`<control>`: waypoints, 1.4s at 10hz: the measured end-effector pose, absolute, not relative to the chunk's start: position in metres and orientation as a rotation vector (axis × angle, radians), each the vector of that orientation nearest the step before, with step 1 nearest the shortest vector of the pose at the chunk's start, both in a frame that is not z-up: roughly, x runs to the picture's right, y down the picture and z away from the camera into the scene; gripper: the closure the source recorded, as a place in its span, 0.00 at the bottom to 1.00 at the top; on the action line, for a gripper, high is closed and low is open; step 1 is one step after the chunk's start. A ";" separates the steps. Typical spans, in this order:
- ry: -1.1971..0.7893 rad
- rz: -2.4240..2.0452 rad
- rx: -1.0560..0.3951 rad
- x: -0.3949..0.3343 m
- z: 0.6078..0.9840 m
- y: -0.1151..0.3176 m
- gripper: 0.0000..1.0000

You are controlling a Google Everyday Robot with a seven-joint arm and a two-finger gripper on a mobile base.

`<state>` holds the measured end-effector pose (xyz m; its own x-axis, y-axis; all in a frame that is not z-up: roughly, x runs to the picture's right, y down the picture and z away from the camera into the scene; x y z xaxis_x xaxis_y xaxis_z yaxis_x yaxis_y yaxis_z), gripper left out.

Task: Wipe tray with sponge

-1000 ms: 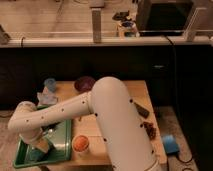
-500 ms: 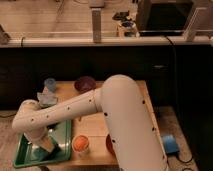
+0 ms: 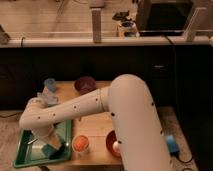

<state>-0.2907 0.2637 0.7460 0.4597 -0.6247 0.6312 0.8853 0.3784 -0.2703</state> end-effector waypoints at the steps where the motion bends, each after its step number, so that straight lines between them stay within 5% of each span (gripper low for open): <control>1: -0.463 -1.012 -0.639 -0.287 0.751 0.263 1.00; 14: -0.548 -1.021 -0.536 -0.327 0.804 0.229 1.00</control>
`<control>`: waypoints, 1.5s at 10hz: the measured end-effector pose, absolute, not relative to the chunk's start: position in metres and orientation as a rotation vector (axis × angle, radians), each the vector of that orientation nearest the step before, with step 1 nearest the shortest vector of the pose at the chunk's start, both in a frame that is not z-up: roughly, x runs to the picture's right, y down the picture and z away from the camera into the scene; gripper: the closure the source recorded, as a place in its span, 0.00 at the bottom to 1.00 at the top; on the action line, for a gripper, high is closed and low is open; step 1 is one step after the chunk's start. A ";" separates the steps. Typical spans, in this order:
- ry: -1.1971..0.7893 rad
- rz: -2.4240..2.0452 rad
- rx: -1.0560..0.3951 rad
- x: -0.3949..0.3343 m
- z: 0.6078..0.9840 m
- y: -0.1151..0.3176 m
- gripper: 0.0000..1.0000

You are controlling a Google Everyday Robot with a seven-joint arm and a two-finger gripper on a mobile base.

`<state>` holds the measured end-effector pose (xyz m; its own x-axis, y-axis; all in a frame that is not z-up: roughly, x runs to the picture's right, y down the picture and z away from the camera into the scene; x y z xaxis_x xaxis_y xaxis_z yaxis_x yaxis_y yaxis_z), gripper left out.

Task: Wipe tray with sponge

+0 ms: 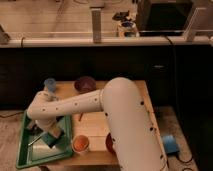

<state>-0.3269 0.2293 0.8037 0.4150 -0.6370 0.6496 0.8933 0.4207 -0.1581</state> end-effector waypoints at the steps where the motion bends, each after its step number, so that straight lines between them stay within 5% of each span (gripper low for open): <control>1: -0.569 -1.026 -0.525 -0.336 0.801 0.230 1.00; 15: -0.642 -1.091 -0.597 -0.341 0.727 0.274 1.00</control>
